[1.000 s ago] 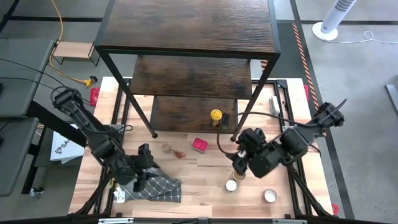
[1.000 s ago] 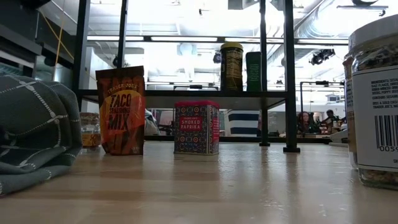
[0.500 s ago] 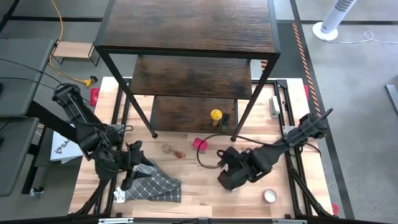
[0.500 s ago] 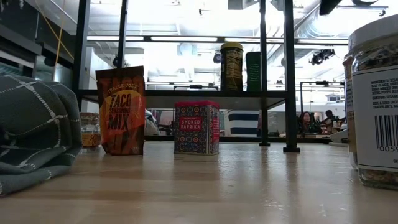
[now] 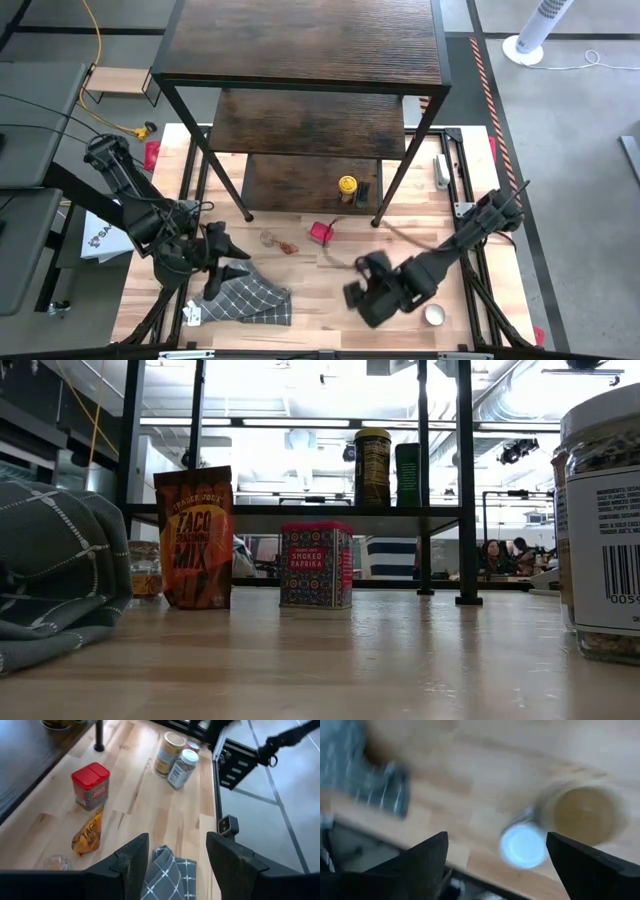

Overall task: Shelf spices
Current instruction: Put the white seasoning bottle on the shelf

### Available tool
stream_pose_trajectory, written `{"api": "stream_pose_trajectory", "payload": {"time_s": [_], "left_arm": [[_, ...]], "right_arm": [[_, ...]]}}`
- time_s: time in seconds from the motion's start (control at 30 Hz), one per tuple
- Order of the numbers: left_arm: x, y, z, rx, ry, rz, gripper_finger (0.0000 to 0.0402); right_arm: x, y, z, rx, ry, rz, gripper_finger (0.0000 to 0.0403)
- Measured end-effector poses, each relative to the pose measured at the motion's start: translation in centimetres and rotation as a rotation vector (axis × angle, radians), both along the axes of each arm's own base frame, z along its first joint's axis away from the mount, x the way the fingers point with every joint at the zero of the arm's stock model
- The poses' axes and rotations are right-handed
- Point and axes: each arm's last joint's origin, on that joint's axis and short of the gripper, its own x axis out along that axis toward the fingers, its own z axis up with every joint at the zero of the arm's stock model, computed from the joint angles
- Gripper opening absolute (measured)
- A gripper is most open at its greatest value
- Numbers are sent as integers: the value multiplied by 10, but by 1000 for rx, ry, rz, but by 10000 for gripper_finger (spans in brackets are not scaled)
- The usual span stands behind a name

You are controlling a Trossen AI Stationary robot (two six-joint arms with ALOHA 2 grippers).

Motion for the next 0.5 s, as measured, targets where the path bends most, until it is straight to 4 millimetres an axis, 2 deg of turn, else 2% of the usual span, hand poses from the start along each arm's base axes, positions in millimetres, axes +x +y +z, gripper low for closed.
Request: {"api": "stream_pose_trajectory", "payload": {"time_s": [0.1, 0.3, 0.43, 0.5], "left_arm": [[1, 1, 0, 10, -13, 30, 196], [4, 3, -1, 13, -14, 56, 196], [5, 4, -1, 17, -11, 60, 196], [5, 4, -1, 8, -9, 60, 196]], "right_arm": [[2, 12, -13, -52, 15, 137, 334], [8, 5, -29, -152, 128, 376, 334], [17, 7, -29, -194, 64, 652, 334], [18, 8, -33, -213, 87, 791, 334]]}}
